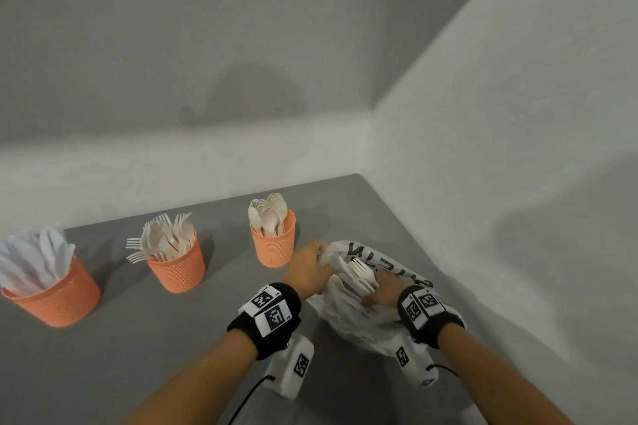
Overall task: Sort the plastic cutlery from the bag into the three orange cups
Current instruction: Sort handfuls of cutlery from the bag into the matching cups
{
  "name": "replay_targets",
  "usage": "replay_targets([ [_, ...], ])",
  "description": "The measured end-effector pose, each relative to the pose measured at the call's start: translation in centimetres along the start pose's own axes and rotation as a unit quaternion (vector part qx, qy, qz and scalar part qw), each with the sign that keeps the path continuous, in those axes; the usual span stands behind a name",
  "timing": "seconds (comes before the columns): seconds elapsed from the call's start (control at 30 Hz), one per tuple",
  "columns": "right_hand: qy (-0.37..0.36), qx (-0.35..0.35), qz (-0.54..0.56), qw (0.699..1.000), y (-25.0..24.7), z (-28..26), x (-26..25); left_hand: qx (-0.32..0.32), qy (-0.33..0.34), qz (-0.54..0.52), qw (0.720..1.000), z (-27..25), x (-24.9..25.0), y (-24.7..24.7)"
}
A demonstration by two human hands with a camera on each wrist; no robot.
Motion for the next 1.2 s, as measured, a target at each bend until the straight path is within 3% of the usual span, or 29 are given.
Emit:
replay_targets([
  [0.3, -0.004, 0.036, 0.043, 0.998, 0.2, -1.1, 0.3, 0.007, -0.014, -0.008, 1.0, 0.6, 0.2, 0.7],
  [0.5, -0.114, 0.108, 0.07, 0.985, -0.4, -2.1, -1.7, 0.021, -0.012, -0.042, 0.999, 0.8, -0.4, 0.8],
  [0.67, -0.179, 0.198, 0.265, 0.926, -2.7, -3.4, -4.1, -0.012, -0.024, -0.13, 0.991, 0.3, -1.0, 0.9],
  [0.77, -0.196, 0.229, 0.372, 0.878, -4.7, -4.3, -6.6, 0.015, -0.048, -0.205, 0.978, -0.4, -1.4, -0.3],
  [0.83, -0.222, 0.237, 0.445, 0.835, -5.9, -4.9, -8.8, 0.023, -0.077, -0.297, 0.952, -1.2, -1.9, -1.4],
  [0.97, -0.25, 0.219, 0.549, 0.767, -5.4, -4.8, -13.1, -0.044, -0.195, -0.483, 0.853, -3.6, -3.5, -3.1],
  [1.1, -0.253, 0.193, 0.563, 0.762, -1.8, -4.4, -17.5, -0.107, -0.226, -0.627, 0.738, -5.6, -5.3, -5.2],
  [1.17, -0.247, 0.176, 0.583, 0.753, 0.6, -4.3, -19.4, -0.114, -0.196, -0.67, 0.707, -6.1, -5.7, -6.7],
  [1.2, -0.242, 0.169, 0.588, 0.753, 1.9, -4.0, -20.1, -0.108, -0.18, -0.676, 0.706, -6.5, -5.8, -7.4],
])
Point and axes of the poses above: each hand's wrist, its own z-axis towards the middle knuckle, its own y-axis out of the palm, x = y × z, the point moved 1 cm from there along z, towards the middle knuckle, and after that the axes turned 7 degrees about -y, right-handed, at the moved point
